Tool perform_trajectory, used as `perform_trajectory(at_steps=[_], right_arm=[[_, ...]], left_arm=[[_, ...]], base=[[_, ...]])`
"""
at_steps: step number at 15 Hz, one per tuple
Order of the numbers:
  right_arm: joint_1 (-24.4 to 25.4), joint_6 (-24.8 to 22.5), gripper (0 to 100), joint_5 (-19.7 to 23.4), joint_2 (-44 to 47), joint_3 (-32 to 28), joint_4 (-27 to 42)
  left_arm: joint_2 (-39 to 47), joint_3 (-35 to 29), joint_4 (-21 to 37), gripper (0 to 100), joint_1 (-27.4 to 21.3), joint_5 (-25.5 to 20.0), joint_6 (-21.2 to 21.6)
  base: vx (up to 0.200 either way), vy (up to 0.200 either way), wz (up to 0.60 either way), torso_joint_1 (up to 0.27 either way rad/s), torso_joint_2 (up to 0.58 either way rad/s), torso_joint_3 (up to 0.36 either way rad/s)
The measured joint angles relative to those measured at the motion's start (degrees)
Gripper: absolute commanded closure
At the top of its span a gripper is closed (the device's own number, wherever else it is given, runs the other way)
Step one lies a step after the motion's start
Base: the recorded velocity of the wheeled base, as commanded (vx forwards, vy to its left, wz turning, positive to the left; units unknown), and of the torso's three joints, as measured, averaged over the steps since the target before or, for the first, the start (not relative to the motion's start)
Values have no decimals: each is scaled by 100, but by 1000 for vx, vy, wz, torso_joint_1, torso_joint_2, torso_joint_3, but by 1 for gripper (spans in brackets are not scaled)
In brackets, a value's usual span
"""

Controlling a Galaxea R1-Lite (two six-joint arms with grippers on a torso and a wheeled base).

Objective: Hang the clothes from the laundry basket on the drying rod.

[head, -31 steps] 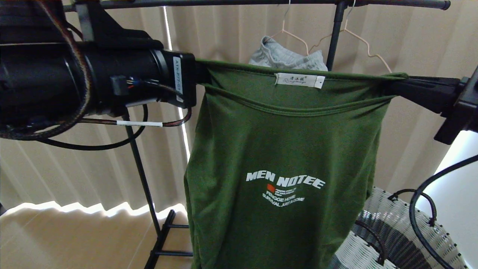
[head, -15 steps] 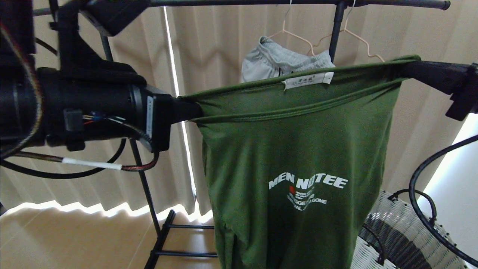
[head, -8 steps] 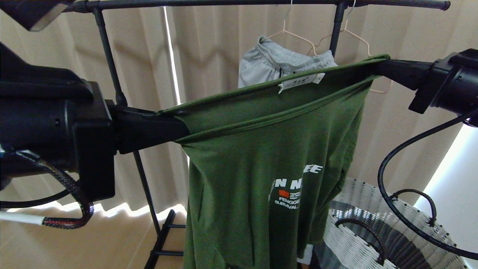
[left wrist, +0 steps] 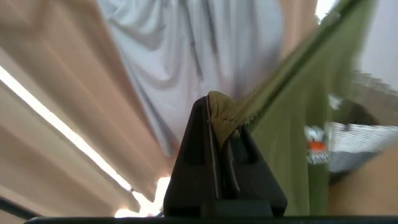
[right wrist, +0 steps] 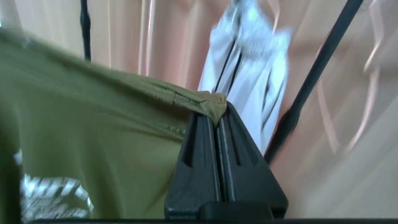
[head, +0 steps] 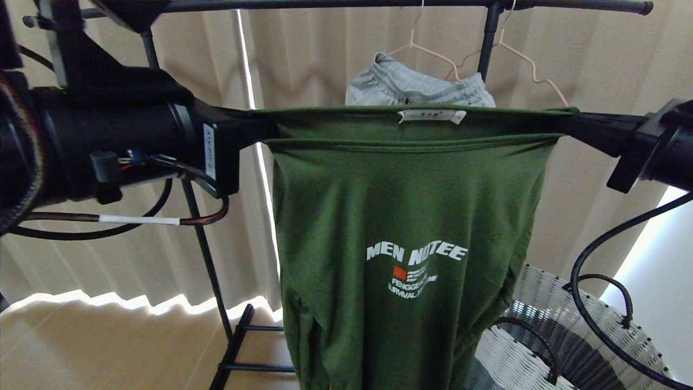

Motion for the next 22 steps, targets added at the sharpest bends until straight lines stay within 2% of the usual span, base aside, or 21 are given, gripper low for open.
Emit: perform_trajectory(at_steps=[1, 2, 7, 10, 12, 14, 15, 17, 19, 22], right_arm=[[2, -126, 100, -2, -34, 99, 13], [6, -194, 0, 0, -52, 127, 9], [52, -210, 0, 26, -100, 243, -79], [240, -194, 0, 116, -235, 461, -93], [334, -194, 0, 635, -411, 695, -94], [362, -194, 0, 1070, -560, 835, -104], [369, -197, 0, 1109, -610, 885, -96], [361, -210, 0, 1104, -675, 964, -90], [138, -240, 0, 975, -756, 1097, -77], [-789, -684, 0, 833, -1057, 1727, -66]], left_arm=[[82, 78, -145, 100, 18, 39, -2], [138, 118, -213, 100, 27, 48, -5], [239, 150, -364, 100, 60, 52, -16], [289, 160, -525, 100, 322, 69, 16], [330, 213, -572, 100, 697, 182, 328], [372, 469, -997, 100, 1014, 239, 651], [388, 621, -1237, 100, 1078, 250, 686], [410, 824, -1360, 100, 1137, 267, 701], [360, 1053, -1369, 100, 1215, 334, 690], [-183, 1682, -1365, 100, 1531, 406, 585]], base=[[0, 0, 0, 0, 0, 0], [0, 0, 0, 0, 0, 0], [0, 0, 0, 0, 0, 0], [0, 0, 0, 0, 0, 0], [0, 0, 0, 0, 0, 0], [0, 0, 0, 0, 0, 0], [0, 0, 0, 0, 0, 0], [0, 0, 0, 0, 0, 0], [0, 0, 0, 0, 0, 0], [0, 0, 0, 0, 0, 0]])
